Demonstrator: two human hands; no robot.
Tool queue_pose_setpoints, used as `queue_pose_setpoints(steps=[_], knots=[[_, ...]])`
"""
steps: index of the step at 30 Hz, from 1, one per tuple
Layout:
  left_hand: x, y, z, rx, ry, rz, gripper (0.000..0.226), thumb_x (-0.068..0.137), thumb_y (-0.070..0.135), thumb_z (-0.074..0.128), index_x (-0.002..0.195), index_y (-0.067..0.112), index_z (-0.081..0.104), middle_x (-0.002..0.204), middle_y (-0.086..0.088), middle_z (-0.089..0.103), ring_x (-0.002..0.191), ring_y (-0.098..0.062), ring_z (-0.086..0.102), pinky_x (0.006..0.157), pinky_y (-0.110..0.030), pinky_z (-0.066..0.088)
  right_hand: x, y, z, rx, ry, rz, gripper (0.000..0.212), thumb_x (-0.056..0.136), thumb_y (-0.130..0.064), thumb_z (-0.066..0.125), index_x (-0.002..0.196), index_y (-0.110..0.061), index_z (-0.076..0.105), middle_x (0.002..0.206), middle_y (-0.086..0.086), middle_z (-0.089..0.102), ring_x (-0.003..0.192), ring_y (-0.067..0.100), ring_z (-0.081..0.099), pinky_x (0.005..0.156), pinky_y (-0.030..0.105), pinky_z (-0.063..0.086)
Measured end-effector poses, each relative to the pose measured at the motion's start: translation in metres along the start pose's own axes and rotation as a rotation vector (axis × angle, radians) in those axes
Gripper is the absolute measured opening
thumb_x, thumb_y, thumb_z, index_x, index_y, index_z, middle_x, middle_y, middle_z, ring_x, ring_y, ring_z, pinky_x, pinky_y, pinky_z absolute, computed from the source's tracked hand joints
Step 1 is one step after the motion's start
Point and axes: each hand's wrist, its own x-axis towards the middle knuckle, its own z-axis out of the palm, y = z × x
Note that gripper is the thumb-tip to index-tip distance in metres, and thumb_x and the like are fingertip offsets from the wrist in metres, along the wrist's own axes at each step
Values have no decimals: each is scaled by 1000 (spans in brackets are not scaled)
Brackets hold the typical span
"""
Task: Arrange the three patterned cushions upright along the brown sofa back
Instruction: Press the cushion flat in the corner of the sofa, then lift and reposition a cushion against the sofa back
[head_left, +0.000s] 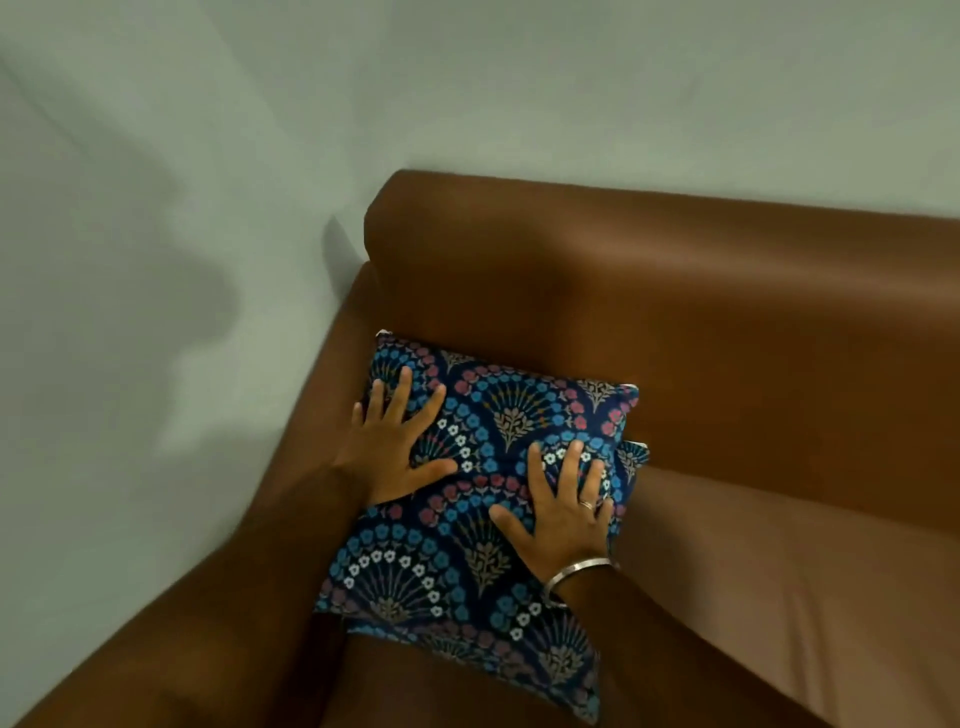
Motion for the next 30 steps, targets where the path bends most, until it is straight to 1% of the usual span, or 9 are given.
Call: queue_pose_setpoints(steps=[4,7,10,14,18,20,24,27,30], knots=[[-2,-1,-7,-290,67,-186,115,60,91,55,144,59,-17,158,-4,-36,147,-41,-21,114,-68,5,-12,7,-8,217,86,28,103,64,-93,36,144,-54,-18,156,-2,-36,146,36,-25,116,65,11],[-12,13,-14,-399,5,-288,118,57,94,54,143,60,-18,164,-10,-21,151,-32,-12,121,-56,7,-21,12,-23,532,46,122,111,64,-73,67,148,-51,-2,161,8,-26,149,40,3,111,56,30],[-31,50,-28,-361,67,-202,117,55,96,51,147,57,-10,165,-9,-14,152,-31,-5,121,-54,15,-33,33,-46,721,53,82,108,65,-66,72,147,-52,3,165,10,-3,150,32,10,114,54,31],[-63,148,-46,-266,396,-48,114,63,88,55,154,46,0,166,-8,-8,151,-32,8,114,-54,31,-79,91,-81,955,165,3,105,64,-74,70,139,-65,-3,163,-9,18,147,16,25,114,51,35],[-74,271,-35,-402,763,155,121,72,64,73,156,22,-4,163,-20,-7,153,-26,0,109,-49,37,-128,189,-131,1028,334,-40,105,74,-63,68,150,-47,-1,145,-43,32,136,-7,37,106,24,43],[-61,326,-10,-450,820,290,118,76,57,76,156,25,-5,160,-25,-5,152,-34,1,113,-45,34,-145,249,-163,937,455,-27,101,75,-63,66,150,-46,0,151,-37,28,139,-4,34,107,22,41],[-2,417,51,-495,507,282,115,80,62,69,153,34,-16,159,-8,-34,150,-42,-5,113,-59,33,-143,370,-204,583,481,37,99,81,-60,62,147,-49,-12,166,-4,7,151,18,12,118,52,26],[39,461,87,-422,218,196,114,82,66,61,139,49,-36,151,-7,-45,146,-50,-11,114,-65,26,-129,419,-213,294,327,188,113,72,-58,64,137,-46,-28,164,12,-12,150,30,-9,117,58,20],[51,463,92,-400,170,155,114,81,69,59,134,50,-41,150,-8,-43,145,-53,-8,114,-64,27,-116,414,-202,212,302,304,123,79,-47,73,146,-25,-28,162,23,-12,148,43,-2,108,58,30]])
